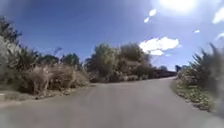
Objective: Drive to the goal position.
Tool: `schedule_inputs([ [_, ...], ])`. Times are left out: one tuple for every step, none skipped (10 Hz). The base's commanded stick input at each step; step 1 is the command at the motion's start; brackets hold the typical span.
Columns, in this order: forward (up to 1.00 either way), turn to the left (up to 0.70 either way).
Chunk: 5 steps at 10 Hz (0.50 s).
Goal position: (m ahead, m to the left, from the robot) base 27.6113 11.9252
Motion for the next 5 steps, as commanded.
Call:
schedule_inputs([
  [1.0,0.0],
  [1.0,0.0],
  [1.0,0.0],
  [1.0,0.0],
  [1.0,0.0],
])
